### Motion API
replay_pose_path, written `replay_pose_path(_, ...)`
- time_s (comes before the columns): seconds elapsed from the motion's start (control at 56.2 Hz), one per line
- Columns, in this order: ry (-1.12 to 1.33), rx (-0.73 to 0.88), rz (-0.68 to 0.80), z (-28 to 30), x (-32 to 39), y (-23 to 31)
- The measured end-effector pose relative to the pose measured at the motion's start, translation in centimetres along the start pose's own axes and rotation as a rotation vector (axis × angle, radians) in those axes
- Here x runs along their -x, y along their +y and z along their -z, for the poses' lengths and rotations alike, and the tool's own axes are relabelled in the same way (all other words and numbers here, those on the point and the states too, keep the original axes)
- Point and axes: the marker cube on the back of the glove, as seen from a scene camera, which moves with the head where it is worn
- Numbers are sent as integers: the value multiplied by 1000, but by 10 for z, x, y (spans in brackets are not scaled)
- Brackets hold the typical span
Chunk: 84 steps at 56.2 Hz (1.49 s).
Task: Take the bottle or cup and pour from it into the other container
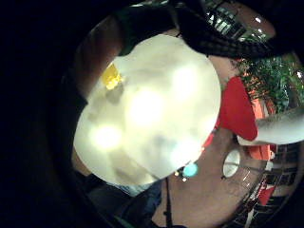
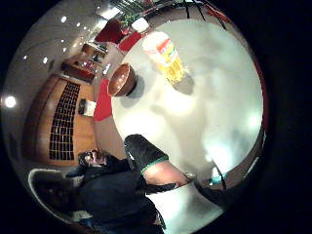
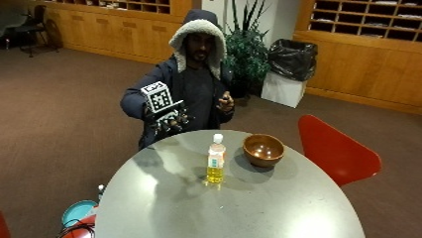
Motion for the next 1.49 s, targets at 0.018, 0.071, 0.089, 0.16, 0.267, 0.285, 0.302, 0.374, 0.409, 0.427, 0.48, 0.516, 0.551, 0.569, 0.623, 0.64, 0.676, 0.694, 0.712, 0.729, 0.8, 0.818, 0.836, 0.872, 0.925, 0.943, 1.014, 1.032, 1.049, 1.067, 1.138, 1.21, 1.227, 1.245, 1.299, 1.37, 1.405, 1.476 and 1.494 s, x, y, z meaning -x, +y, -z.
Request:
replay_pose_path(0.018,-1,4,0,-1,0,-2)
replay_pose_path(0.071,-8,14,5,-9,2,-14)
replay_pose_path(0.089,-14,14,5,-13,3,-19)
replay_pose_path(0.16,-51,28,-6,-30,6,-41)
replay_pose_path(0.267,-129,50,-19,-52,10,-67)
replay_pose_path(0.285,-151,53,-25,-55,12,-73)
replay_pose_path(0.302,-173,54,-31,-58,12,-78)
replay_pose_path(0.374,-245,49,-44,-68,15,-95)
replay_pose_path(0.409,-273,51,-50,-74,16,-101)
replay_pose_path(0.427,-288,52,-52,-78,17,-103)
replay_pose_path(0.48,-337,44,-55,-86,20,-110)
replay_pose_path(0.516,-387,40,-52,-89,22,-115)
replay_pose_path(0.551,-449,40,-47,-93,25,-121)
replay_pose_path(0.569,-484,39,-45,-95,27,-124)
replay_pose_path(0.623,-581,19,-51,-100,32,-133)
replay_pose_path(0.64,-608,7,-53,-102,34,-135)
replay_pose_path(0.676,-656,-15,-47,-107,37,-137)
replay_pose_path(0.694,-680,-23,-42,-109,39,-138)
replay_pose_path(0.712,-706,-33,-38,-110,41,-140)
replay_pose_path(0.729,-733,-46,-35,-112,42,-142)
replay_pose_path(0.8,-819,-104,-11,-116,47,-151)
replay_pose_path(0.818,-838,-115,-4,-118,48,-152)
replay_pose_path(0.836,-857,-124,3,-119,49,-154)
replay_pose_path(0.872,-895,-139,23,-123,51,-155)
replay_pose_path(0.925,-957,-158,45,-129,55,-157)
replay_pose_path(0.943,-981,-164,44,-130,56,-158)
replay_pose_path(1.014,-1053,-173,40,-133,60,-161)
replay_pose_path(1.032,-1061,-175,44,-134,60,-162)
replay_pose_path(1.049,-1065,-179,48,-134,60,-162)
replay_pose_path(1.067,-1068,-184,53,-134,60,-163)
replay_pose_path(1.138,-1080,-207,67,-133,60,-166)
replay_pose_path(1.21,-1088,-232,69,-132,60,-171)
replay_pose_path(1.227,-1089,-240,67,-132,60,-170)
replay_pose_path(1.245,-1090,-247,64,-133,60,-170)
replay_pose_path(1.299,-1092,-264,59,-133,61,-169)
replay_pose_path(1.37,-1081,-264,77,-132,61,-170)
replay_pose_path(1.405,-1071,-263,96,-132,61,-169)
replay_pose_path(1.476,-1066,-269,89,-130,61,-171)
replay_pose_path(1.494,-1066,-271,87,-129,61,-171)
